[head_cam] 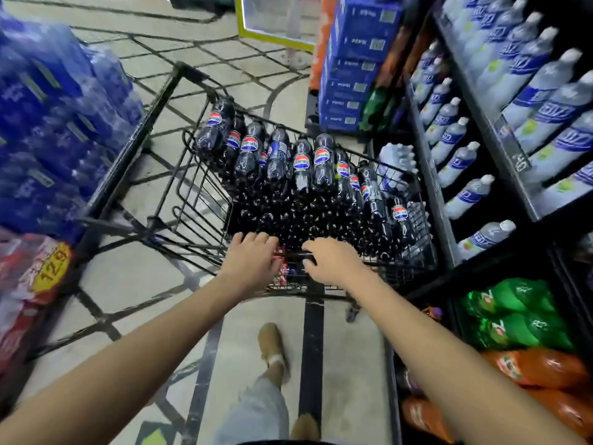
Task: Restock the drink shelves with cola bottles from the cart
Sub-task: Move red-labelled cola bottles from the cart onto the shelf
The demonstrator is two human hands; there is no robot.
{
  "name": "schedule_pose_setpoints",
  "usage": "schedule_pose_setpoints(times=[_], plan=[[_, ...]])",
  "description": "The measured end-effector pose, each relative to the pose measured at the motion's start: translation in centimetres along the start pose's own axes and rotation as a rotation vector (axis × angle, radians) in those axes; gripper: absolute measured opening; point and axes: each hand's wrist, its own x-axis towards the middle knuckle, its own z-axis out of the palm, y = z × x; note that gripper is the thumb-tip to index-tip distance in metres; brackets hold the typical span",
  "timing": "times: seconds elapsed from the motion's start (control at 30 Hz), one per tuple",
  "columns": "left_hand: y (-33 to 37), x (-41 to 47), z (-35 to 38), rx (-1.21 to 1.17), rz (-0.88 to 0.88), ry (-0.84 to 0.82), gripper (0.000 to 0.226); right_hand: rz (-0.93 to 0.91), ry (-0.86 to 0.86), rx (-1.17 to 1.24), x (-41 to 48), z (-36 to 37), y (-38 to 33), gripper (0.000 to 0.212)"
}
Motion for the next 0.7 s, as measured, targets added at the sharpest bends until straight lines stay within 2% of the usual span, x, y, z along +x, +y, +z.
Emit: schedule_pose_setpoints(times=[0.1,0.2,0.3,0.57,0.7], plan=[[-2.6,4.7,0.9,-0.028,-0.017,-0.076,0.05,0.013,-0.086,-0.015,4.4,0.4,1.3,0.043],[-5.1,8.5,2.5,-0.018,-0.016,-0.237,0.053,0.038,-0.194,-0.01,8.6,1.2,2.2,0.044],[-6.6,11.3,4.4,-0.026,0.004,-0.379,0.056,0.057,-0.226,0.018,11.6,2.8,2.9,0.043],[-7.7,16.4,10.5,-0.155,-0.056,-0.562,0.058,0.067,-0.371,-0.009,17.8,9.2,3.8,0.041],[-7.3,18.5,14.2,-0.188,-0.098,-0.661,0.061,0.109,-0.442,0.006,19.6,13.6,4.9,0.048]])
